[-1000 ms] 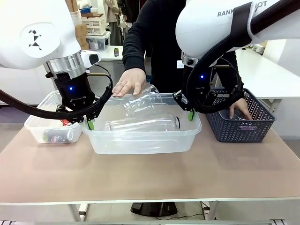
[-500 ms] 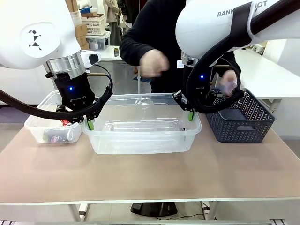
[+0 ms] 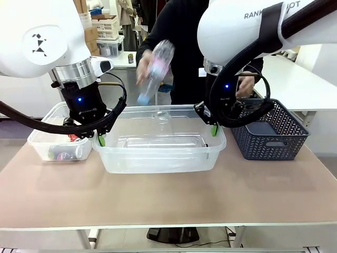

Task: Sort the waste into each basket.
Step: Offer the picked Organizing box to the human.

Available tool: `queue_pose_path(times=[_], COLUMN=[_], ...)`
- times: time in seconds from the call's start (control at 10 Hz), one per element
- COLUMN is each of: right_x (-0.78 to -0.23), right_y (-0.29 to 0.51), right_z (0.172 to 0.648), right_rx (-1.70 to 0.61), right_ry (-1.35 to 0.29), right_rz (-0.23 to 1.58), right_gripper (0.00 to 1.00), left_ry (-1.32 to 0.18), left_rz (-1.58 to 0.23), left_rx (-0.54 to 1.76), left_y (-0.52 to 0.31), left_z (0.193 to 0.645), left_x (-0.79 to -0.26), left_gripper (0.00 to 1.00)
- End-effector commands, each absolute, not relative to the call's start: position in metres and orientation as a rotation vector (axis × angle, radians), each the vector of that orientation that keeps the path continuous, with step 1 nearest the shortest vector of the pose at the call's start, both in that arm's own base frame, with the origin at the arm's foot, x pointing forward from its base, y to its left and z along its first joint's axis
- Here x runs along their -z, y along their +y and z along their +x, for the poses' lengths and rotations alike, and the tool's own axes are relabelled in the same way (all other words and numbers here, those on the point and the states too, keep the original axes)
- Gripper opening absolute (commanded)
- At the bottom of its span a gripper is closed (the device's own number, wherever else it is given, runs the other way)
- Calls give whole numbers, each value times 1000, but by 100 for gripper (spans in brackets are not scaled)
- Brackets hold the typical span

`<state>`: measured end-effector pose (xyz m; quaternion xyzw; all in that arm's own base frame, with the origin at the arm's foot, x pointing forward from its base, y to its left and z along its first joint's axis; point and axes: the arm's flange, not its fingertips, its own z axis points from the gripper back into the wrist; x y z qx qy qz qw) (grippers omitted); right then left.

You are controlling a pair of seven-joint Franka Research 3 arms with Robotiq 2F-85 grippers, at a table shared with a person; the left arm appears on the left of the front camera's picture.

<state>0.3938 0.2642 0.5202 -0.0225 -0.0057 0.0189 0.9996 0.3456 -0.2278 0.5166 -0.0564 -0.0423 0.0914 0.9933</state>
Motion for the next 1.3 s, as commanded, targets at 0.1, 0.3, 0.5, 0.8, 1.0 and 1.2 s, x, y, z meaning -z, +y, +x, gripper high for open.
queue_pose_path(times=[0.1,0.3,0.5,0.8,1.0,1.2], right_x=[-519,-519,-519,-519,-519,-519], right_y=[264,264,264,264,264,264], right_z=[392,392,392,392,392,392], right_rx=[-32,-32,-32,-32,-32,-32], right_ry=[-7,-7,-7,-7,-7,-7], right_rz=[-44,-44,-44,-44,-44,-44], right_gripper=[5,5,5,5,5,5], left_ry=[-100,-100,-100,-100,-100,-100], left_rz=[-108,-108,-108,-108,-108,-108], left_rx=[-192,-192,-192,-192,-192,-192], left_y=[-222,-222,-222,-222,-222,-222], left_z=[347,347,347,347,347,347], left_x=[-522,-522,-522,-522,-522,-522], left_gripper=[6,6,6,6,6,6])
